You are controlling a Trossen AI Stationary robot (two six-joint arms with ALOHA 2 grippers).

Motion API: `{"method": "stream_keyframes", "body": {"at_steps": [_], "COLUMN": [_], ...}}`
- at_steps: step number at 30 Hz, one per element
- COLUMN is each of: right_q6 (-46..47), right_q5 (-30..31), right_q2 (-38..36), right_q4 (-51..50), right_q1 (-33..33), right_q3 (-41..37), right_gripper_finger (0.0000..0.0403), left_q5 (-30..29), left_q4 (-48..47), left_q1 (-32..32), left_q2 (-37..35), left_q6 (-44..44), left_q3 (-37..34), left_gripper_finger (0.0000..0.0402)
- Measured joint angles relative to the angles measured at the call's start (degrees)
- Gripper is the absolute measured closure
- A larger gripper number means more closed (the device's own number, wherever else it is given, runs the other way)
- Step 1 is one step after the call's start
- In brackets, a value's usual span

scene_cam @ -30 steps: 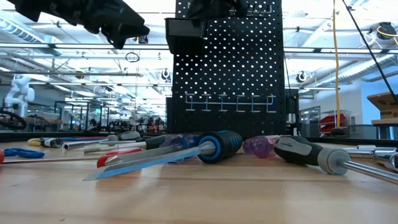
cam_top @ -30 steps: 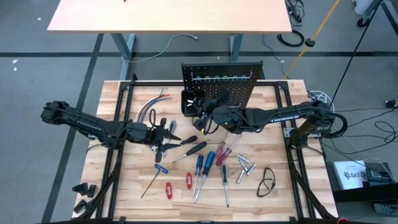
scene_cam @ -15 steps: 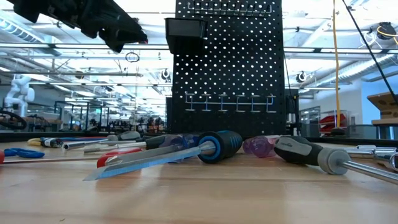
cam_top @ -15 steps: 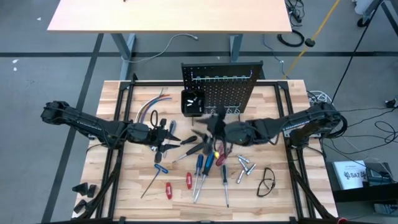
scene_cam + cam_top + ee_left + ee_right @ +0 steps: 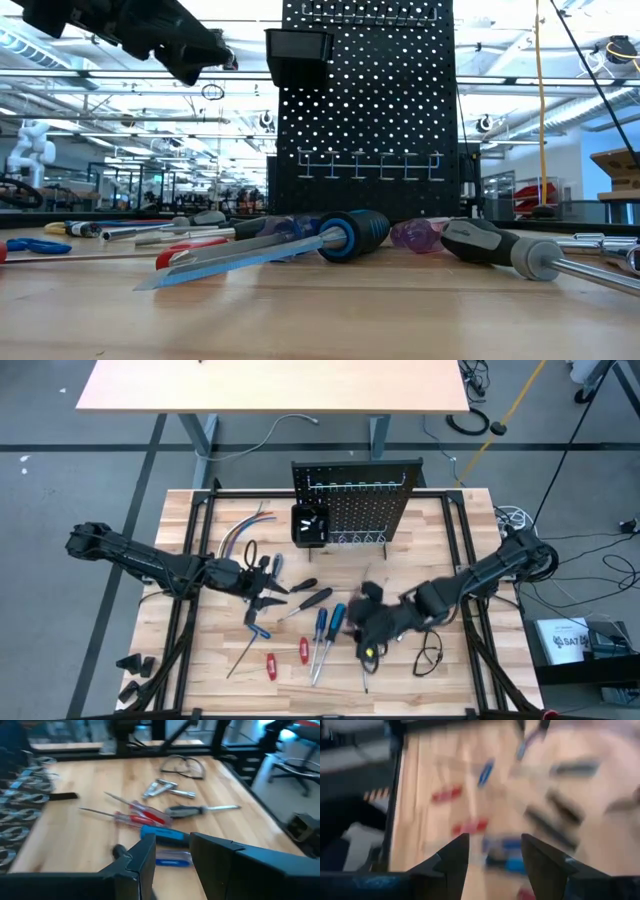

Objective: Hang tools onto peg board
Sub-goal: Put the extension bar in the black bin on the peg board

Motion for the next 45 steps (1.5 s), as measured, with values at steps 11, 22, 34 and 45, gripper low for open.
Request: {"method": "stream_keyframes", "body": {"at_steps": [11,22,34,45], "right_q6": [13.2,6.3,-5.6,-9.3], "right_q5": [-3.7,-13.9,-13.4,-17.3], "right_q2": [9.7,17.4,17.8,14.0], "right_q4": [-19.1,-35.8,-35.5,-21.8], "right_q1": [10.2,12.7,9.0,6.8], "right_q3": [0.0,-0.1,-4.5,-18.2], "right_gripper_finger": [0.0232,0.0232,0.0232,0.0262], "left_q5": [-4.1,-21.4,-21.5,-21.5], "left_q4": [-7.2,-12.6,-12.6,-14.3], "left_q1": [-0.8,-6.8,-6.6,-6.6], "left_q2": [-7.0,-12.5,-12.3,-12.3], "left_q6": [-9.1,-9.1,-6.0,-5.5], "left_q3": [2.0,2.0,2.0,2.0], "left_gripper_finger": [0.0275,0.0275,0.0275,0.0275]}}
